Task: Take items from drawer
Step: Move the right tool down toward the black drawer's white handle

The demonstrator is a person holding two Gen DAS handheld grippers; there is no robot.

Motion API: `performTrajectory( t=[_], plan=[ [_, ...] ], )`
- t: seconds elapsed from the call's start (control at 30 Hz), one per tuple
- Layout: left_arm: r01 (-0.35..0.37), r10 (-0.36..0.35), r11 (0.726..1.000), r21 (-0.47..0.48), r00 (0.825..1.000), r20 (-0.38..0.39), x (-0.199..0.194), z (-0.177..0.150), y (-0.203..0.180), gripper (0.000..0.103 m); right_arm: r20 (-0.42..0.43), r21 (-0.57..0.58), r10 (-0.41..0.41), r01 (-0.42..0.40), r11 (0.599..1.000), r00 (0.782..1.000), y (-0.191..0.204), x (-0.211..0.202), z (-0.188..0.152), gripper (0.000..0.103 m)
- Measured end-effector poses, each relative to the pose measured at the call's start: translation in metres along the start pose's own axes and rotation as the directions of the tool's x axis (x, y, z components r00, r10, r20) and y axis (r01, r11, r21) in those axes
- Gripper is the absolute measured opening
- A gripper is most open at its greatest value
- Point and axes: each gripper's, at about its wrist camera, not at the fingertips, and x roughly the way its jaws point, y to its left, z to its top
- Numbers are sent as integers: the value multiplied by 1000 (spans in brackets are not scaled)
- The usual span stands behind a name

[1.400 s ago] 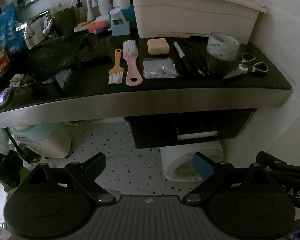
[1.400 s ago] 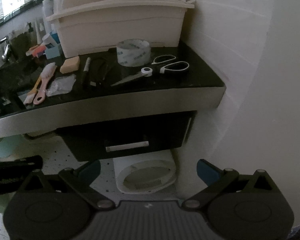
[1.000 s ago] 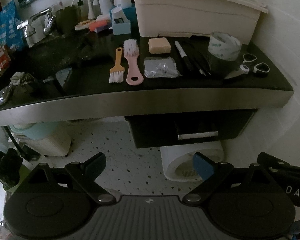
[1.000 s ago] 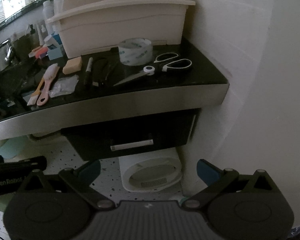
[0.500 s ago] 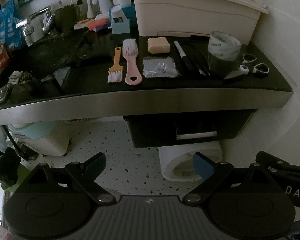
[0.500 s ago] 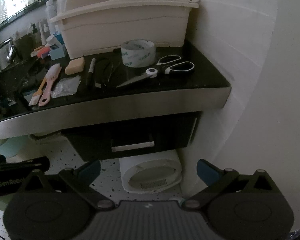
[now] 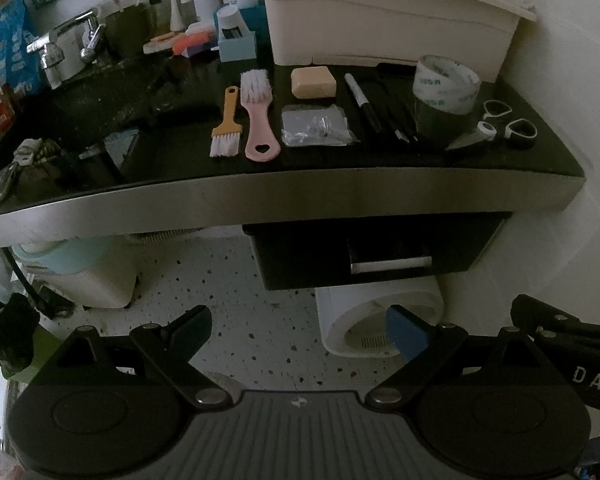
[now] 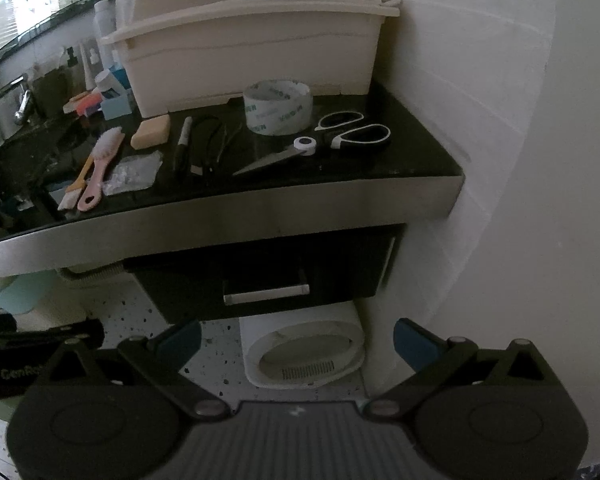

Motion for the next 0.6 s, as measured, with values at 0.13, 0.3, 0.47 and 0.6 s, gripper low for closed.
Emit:
performTrajectory(
  t=[0.13,0.3,0.47,0.6],
  plan=[
    [5,-5,1000,0,1000,-2,1,-2,-1,94,-4,-13,-7,7,1000,1000,-1,6,-1,103],
    [-1,1,1000,-3,1000,-4,4,-6,-1,94,-10,-39,-24,24,999,1000,-3,17,-3,103],
    [6,-7,1000,-12,1000,-17,15,-4,4,94,9,-49,-2,2,999,1000,-6,26,-6,103],
    [12,-13,999,-36,999,-33,24,-7,7,94,35,-17,66,-66,998,997,-15,31,-8,103]
  ],
)
